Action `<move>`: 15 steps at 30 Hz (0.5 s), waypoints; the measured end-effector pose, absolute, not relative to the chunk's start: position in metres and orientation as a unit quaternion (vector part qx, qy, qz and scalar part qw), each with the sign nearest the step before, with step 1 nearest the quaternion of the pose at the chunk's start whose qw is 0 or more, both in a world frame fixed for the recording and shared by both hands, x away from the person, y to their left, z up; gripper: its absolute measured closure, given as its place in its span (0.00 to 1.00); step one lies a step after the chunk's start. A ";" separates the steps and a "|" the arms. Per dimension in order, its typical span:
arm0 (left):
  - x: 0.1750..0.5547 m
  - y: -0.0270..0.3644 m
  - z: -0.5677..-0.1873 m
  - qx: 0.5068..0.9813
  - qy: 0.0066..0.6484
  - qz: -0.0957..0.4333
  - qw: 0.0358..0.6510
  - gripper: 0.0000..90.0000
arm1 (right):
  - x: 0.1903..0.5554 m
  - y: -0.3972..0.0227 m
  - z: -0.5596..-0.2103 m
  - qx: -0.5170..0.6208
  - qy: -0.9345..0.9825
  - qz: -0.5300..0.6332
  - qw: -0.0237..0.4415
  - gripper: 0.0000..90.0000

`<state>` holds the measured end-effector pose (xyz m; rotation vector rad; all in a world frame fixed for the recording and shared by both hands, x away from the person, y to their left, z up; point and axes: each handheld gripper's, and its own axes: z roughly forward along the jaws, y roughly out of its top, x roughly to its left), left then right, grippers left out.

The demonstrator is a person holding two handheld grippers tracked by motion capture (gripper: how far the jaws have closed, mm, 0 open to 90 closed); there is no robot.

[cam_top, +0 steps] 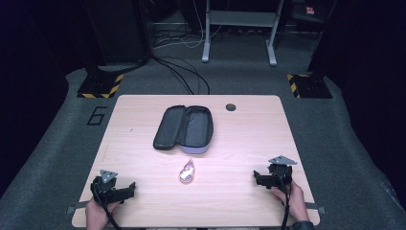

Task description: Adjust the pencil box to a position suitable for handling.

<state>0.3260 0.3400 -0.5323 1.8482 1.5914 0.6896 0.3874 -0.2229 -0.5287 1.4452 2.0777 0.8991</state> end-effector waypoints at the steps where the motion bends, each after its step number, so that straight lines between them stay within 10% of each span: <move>1: 0.326 0.340 -0.532 0.696 0.599 0.260 0.299 0.00 | 0.387 -0.223 -0.529 0.524 0.754 0.326 0.226 0.06; 15: 0.326 0.335 -0.531 0.703 0.594 0.253 0.297 0.01 | 0.389 -0.226 -0.529 0.511 0.763 0.328 0.221 0.05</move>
